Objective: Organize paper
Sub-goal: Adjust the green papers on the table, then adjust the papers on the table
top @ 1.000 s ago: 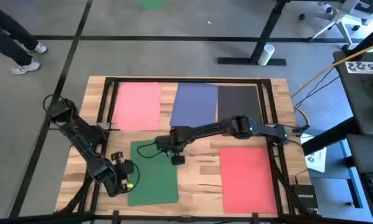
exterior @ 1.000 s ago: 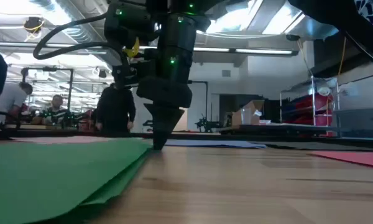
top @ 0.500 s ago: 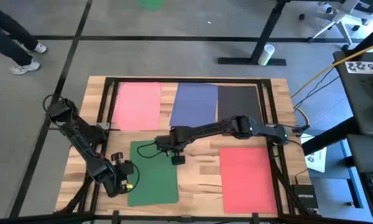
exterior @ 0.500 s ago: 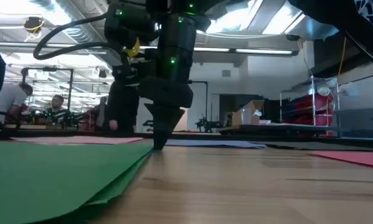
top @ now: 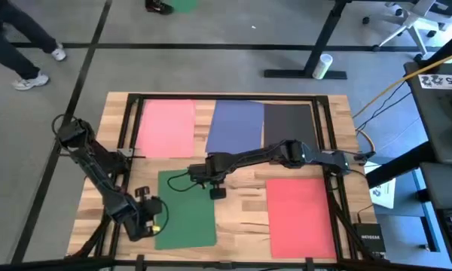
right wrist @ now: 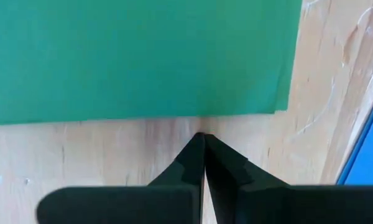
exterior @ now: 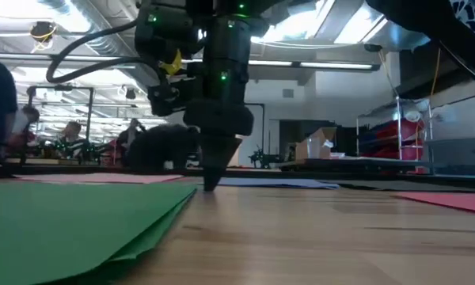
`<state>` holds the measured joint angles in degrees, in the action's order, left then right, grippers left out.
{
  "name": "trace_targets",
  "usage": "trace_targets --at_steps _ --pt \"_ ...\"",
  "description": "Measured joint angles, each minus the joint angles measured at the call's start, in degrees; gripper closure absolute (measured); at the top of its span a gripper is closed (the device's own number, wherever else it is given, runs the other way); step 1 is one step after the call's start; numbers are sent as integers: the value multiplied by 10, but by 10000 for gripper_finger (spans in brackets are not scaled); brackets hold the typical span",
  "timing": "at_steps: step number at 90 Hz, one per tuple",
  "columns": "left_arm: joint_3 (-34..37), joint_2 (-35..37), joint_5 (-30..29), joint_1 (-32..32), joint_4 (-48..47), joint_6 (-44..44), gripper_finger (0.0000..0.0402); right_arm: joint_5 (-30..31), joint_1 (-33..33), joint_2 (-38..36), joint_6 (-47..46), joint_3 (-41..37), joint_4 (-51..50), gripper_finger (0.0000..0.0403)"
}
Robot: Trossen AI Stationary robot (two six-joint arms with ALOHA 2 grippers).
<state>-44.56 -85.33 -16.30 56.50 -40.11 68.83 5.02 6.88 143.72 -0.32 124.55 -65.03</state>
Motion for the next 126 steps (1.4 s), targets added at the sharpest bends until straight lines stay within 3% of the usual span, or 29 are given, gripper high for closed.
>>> trace_targets --at_steps 40,87,107,126 --pt "-8 0 -6 29 0 27 401 20 6 -46 -7 -1 -48 403" --pt "-61 1 -83 30 9 -65 402 56 72 -153 -24 0 -115 403" --pt "-66 20 -102 46 134 -159 402 65 111 -200 -56 -6 -116 403" --pt "-67 58 -133 51 197 -220 402 128 135 -249 -101 -70 -114 403"
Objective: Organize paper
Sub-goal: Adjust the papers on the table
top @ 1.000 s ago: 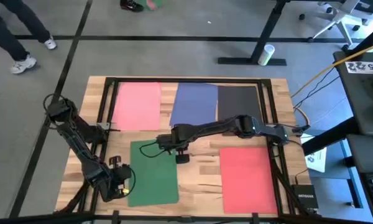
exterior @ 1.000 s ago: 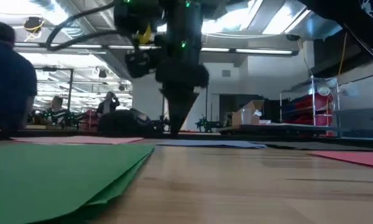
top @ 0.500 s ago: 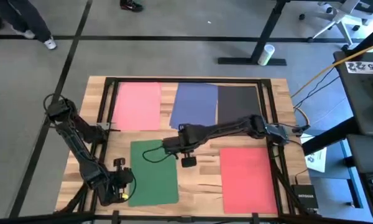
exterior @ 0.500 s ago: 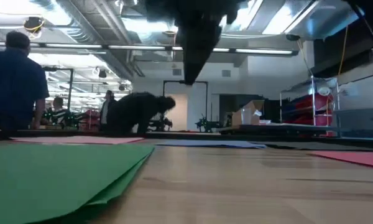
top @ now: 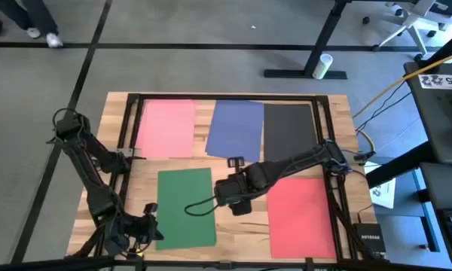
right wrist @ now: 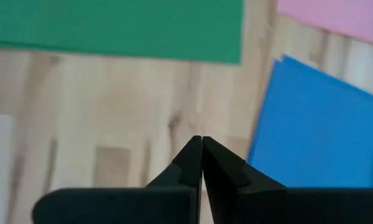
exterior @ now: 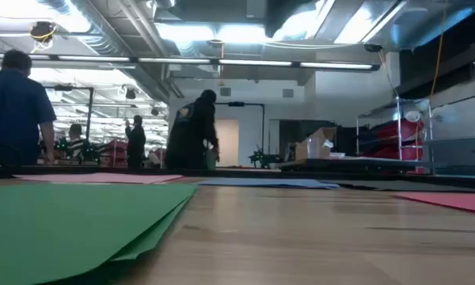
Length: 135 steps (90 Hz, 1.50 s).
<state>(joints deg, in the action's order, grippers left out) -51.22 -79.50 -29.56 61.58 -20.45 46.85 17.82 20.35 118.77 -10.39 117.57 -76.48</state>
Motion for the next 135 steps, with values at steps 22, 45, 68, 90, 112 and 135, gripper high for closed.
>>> trace_targets --at_steps 22,45,68,90,112,135 --pt "0 8 -2 -5 1 -11 402 62 -59 -109 -81 -233 129 403" --pt "0 8 -3 -21 6 -20 402 51 -201 -149 -139 -419 409 403" --pt "0 8 -3 -21 6 -25 401 39 -282 -119 -167 -440 532 403" --pt "0 8 -3 -21 6 -24 402 -4 -329 -68 -184 -440 544 403" --pt "0 8 -3 -21 6 -24 402 -48 -336 -25 -186 -440 560 403" --pt "0 8 -3 -21 6 -25 402 -110 -334 -15 -162 -440 593 403"
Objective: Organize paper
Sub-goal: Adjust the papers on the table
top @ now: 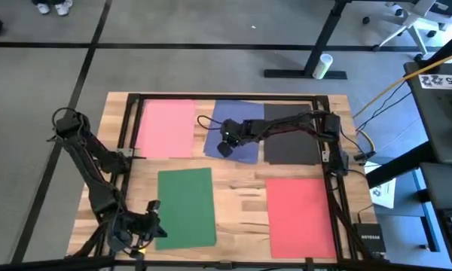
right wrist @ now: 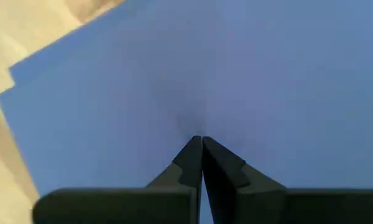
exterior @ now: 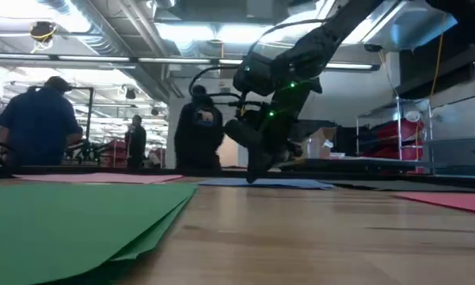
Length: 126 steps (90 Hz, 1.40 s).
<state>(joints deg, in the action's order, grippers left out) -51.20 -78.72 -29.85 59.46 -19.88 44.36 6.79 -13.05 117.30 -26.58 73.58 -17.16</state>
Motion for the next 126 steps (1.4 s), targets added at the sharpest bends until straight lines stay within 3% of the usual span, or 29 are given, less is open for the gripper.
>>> trace_targets --at_steps 38,52,59,94,126 --pt "0 0 0 0 0 -1 402 -53 8 0 32 0 6 403" --pt "0 0 0 0 0 -1 402 35 36 0 68 8 45 403" --pt "0 0 0 0 0 -2 402 48 44 -1 77 19 87 403" --pt "0 0 0 0 -1 -5 402 -41 42 76 67 58 116 403" --pt "0 0 0 0 -4 -10 402 -100 60 81 79 58 104 403"
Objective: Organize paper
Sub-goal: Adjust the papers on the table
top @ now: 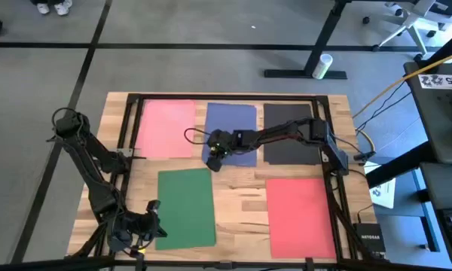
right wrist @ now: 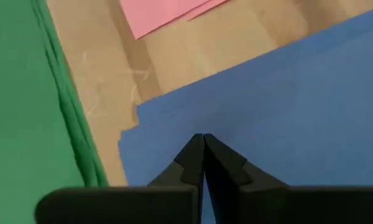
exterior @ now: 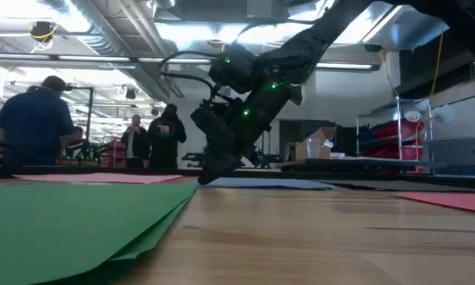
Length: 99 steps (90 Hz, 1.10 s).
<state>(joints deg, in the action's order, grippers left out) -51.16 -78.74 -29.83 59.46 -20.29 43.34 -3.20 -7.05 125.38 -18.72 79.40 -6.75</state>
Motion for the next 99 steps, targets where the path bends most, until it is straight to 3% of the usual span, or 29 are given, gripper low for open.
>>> trace_targets --at_steps 48,99 --pt "0 0 0 0 2 4 402 -14 2 -4 25 -2 -2 403" --pt "0 44 0 0 4 -13 402 51 53 -100 87 -4 -78 403"
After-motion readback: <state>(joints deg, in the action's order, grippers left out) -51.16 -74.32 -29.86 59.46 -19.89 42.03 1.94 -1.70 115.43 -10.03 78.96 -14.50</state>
